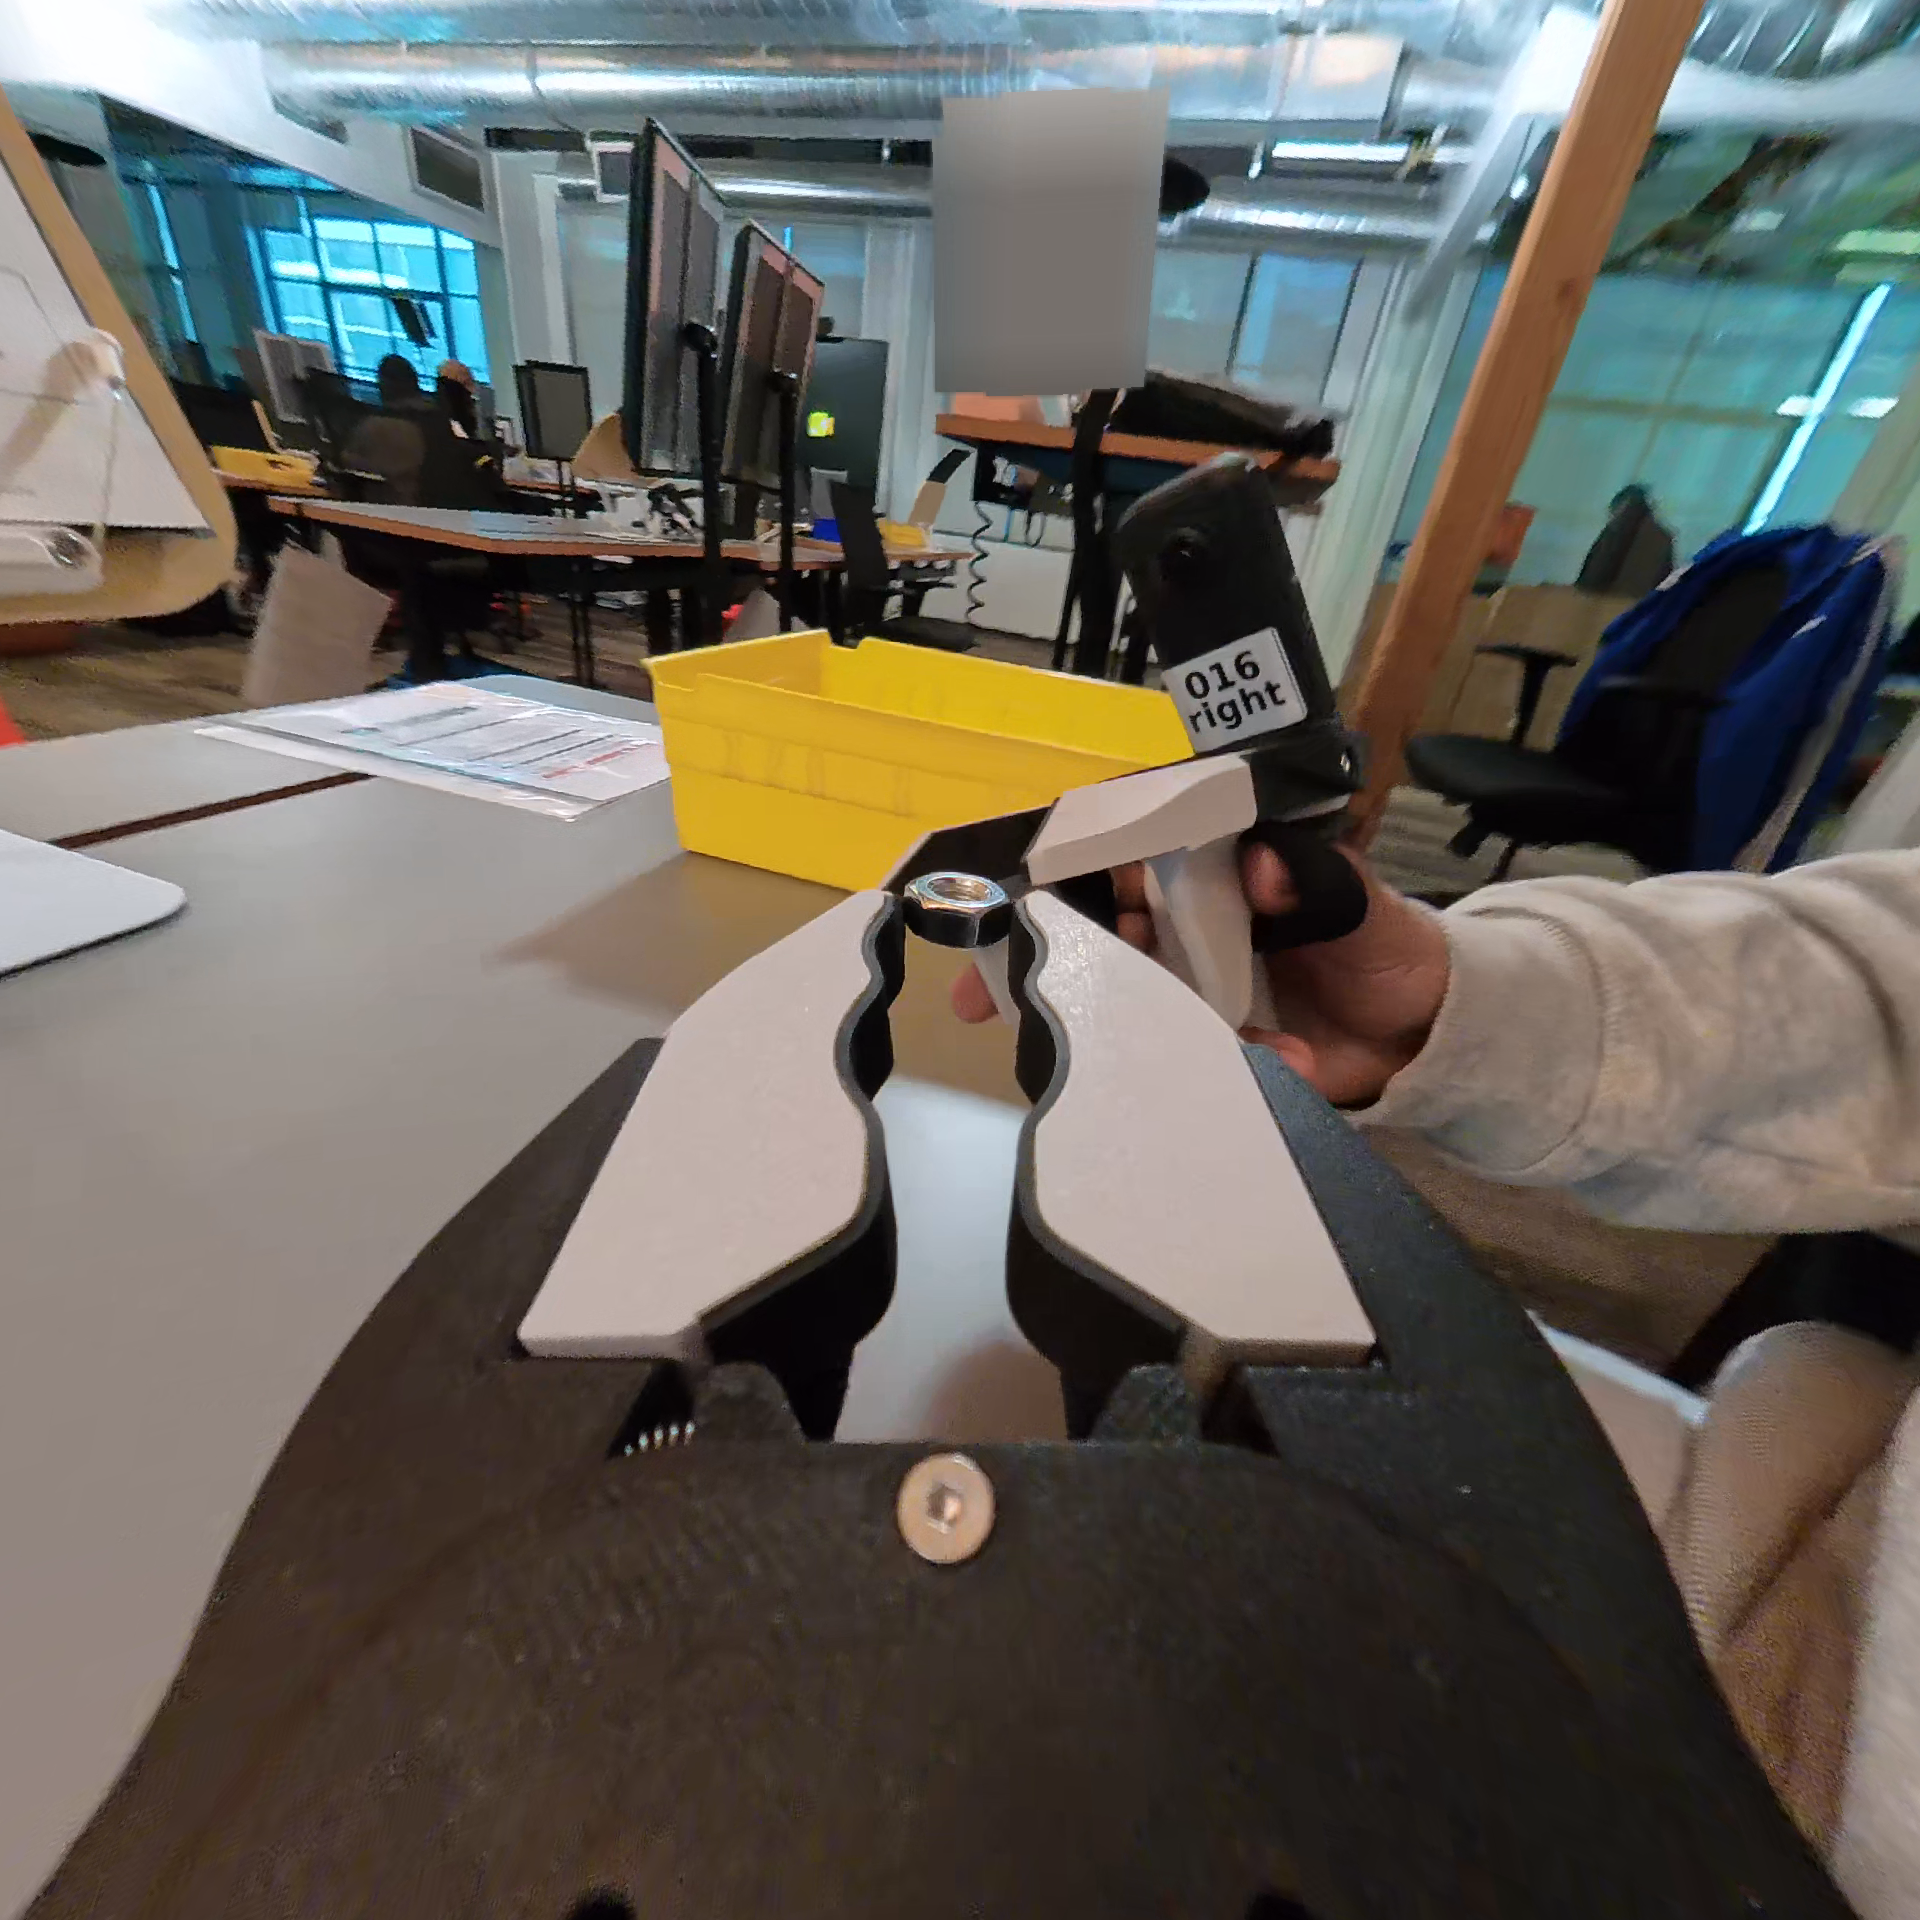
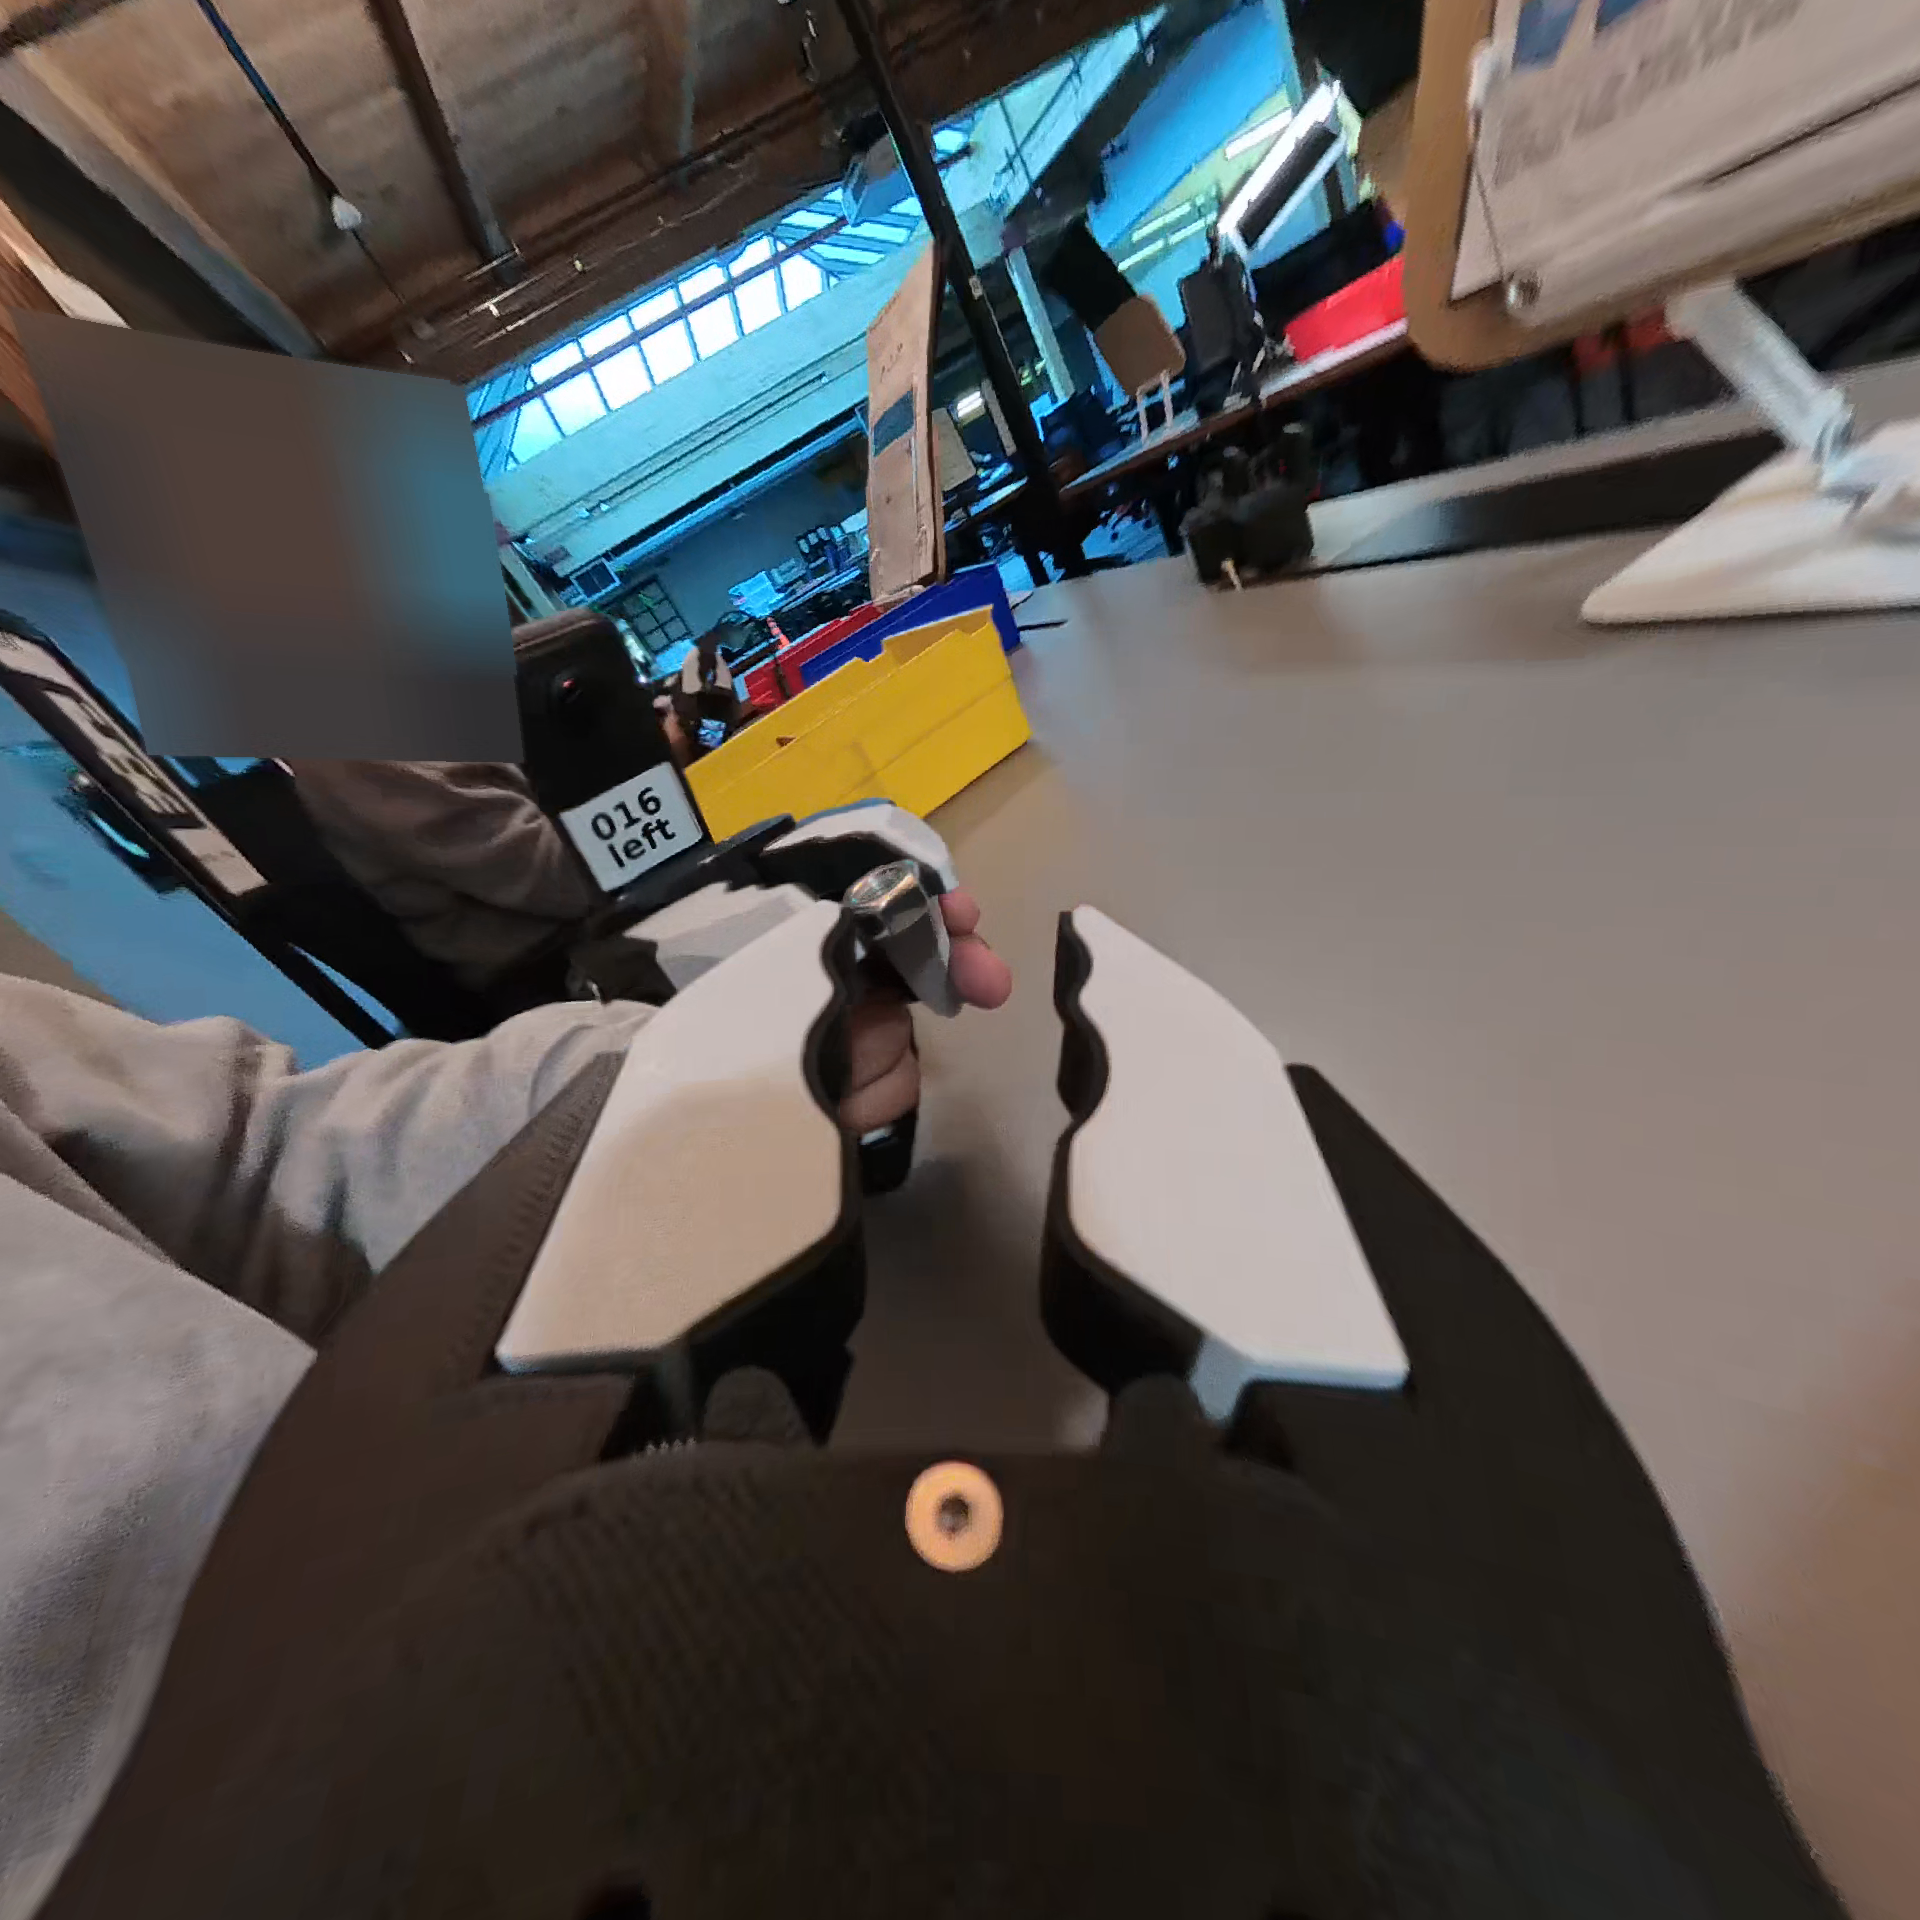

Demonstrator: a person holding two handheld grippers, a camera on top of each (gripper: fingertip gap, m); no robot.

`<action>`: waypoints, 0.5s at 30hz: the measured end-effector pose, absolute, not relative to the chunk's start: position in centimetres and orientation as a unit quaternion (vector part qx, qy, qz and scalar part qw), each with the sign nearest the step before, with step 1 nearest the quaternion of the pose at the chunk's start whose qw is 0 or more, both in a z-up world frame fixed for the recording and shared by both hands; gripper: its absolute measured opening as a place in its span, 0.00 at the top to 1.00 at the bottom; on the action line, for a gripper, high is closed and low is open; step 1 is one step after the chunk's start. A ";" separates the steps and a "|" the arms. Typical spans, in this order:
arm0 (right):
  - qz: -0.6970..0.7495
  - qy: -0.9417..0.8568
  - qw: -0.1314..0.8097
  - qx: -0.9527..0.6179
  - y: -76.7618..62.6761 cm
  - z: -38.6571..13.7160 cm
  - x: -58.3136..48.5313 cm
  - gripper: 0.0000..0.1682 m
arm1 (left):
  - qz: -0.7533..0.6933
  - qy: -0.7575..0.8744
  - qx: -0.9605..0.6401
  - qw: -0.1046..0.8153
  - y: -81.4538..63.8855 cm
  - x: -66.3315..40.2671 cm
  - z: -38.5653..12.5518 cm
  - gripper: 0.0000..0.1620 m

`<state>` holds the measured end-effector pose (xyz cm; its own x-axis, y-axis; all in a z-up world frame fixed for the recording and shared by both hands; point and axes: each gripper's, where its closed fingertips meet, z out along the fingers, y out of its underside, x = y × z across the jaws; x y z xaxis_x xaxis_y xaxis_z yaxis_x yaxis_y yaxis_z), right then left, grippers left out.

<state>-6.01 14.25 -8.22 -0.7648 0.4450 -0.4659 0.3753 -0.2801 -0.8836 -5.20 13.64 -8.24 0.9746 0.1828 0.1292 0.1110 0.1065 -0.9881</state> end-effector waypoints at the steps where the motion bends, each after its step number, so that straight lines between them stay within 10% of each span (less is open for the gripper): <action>1: 0.725 -0.602 0.037 -0.332 14.3 -8.0 -5.9 0.80 | 0.005 -0.113 -0.662 0.741 13.6 -5.1 -8.1 0.88; 15: 0.704 -0.661 0.108 -0.236 12.4 -7.9 -5.0 0.91 | -0.088 -0.100 -0.655 0.744 12.5 -4.4 -8.0 0.89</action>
